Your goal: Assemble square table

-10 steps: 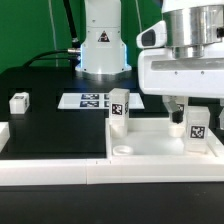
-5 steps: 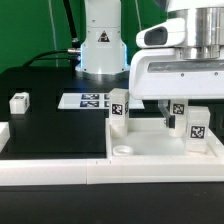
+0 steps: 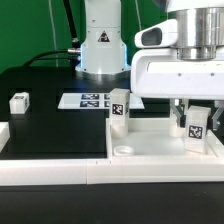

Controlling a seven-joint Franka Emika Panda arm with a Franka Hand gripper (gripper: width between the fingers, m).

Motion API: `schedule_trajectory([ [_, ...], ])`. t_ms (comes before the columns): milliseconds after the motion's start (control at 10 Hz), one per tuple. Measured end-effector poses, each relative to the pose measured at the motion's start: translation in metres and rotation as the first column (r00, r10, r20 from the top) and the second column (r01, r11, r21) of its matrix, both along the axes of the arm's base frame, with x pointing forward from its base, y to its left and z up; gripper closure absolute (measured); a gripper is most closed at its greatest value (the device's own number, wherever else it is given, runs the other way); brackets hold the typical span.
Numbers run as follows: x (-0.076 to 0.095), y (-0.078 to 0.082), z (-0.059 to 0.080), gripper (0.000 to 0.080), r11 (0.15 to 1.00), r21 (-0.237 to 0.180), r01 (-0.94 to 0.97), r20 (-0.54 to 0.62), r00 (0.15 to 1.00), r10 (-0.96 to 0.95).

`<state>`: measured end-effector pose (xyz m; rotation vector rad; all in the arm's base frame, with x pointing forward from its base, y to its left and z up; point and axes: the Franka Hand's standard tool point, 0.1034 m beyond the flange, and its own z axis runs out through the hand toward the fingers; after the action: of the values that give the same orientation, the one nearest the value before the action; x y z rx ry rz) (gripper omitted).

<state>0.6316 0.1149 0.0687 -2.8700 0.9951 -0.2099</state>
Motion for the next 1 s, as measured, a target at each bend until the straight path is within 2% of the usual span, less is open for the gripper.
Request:
schedule_trajectory([
  [200,-0.0041,0.0008,-0.0013,0.0509,0.928,0.054,0.368,-0.041,0.929,-0.367],
  [400,-0.0048,-0.0019,-0.0019,0.0509,0.753,0.129,0.645,-0.112,0.764,-0.635],
  [600,-0.0053,-0.0018,-0.0022,0.0509,0.649,0.150,0.745,-0.150,0.666,-0.730],
  [800,-0.0054,-0.0015,-0.0023,0.0509,0.635,0.149,0.758,-0.153,0.652,-0.742],
  [900,-0.0053,-0.0012,-0.0020,0.0440,0.686,0.147,0.712,-0.138,0.702,-0.699],
  [1000,-0.0044,0.0014,0.0000,0.0440,0.822,0.133,0.554,-0.093,0.832,-0.547],
])
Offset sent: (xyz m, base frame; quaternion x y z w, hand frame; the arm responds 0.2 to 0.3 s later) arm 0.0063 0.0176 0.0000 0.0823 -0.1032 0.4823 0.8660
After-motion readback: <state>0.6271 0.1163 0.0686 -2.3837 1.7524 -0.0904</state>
